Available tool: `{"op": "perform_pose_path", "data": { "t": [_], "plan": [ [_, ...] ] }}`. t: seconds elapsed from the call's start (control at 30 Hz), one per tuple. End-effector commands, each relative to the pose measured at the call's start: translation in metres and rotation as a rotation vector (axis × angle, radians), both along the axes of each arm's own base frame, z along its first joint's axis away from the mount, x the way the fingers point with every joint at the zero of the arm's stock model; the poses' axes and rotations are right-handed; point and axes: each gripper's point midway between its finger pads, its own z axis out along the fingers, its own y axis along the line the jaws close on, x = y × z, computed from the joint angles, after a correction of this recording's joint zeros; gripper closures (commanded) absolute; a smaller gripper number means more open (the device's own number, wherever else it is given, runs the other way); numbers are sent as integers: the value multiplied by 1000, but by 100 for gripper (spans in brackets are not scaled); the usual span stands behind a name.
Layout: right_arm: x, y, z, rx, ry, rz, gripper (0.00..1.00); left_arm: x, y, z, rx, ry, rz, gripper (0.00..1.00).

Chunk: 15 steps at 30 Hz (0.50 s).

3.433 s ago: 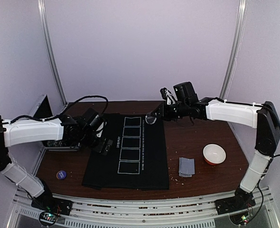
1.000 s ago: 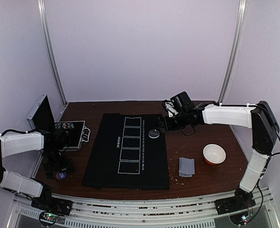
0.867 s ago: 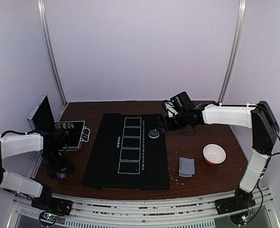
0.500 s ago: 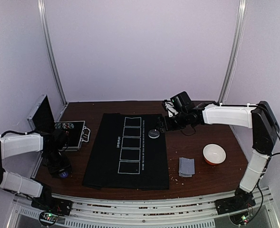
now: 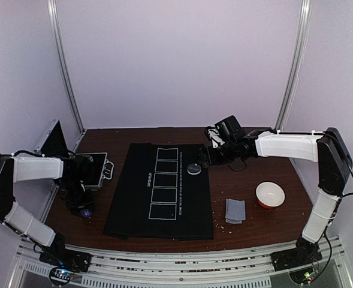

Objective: Distribute texas hold em gaming equipment
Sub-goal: Pick up the small blind button from the corner of the board.

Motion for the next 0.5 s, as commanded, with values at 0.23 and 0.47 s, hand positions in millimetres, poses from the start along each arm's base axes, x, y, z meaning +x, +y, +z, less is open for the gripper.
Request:
{"op": "perform_pose_path", "data": {
  "t": [0.23, 0.47],
  "plan": [
    [-4, -3, 11, 12, 10, -9, 13, 38, -18, -17, -68, -139, -69, 38],
    [-4, 0, 8, 20, 23, -6, 13, 30, -3, -7, 1, -150, -43, 42]
  ]
}}
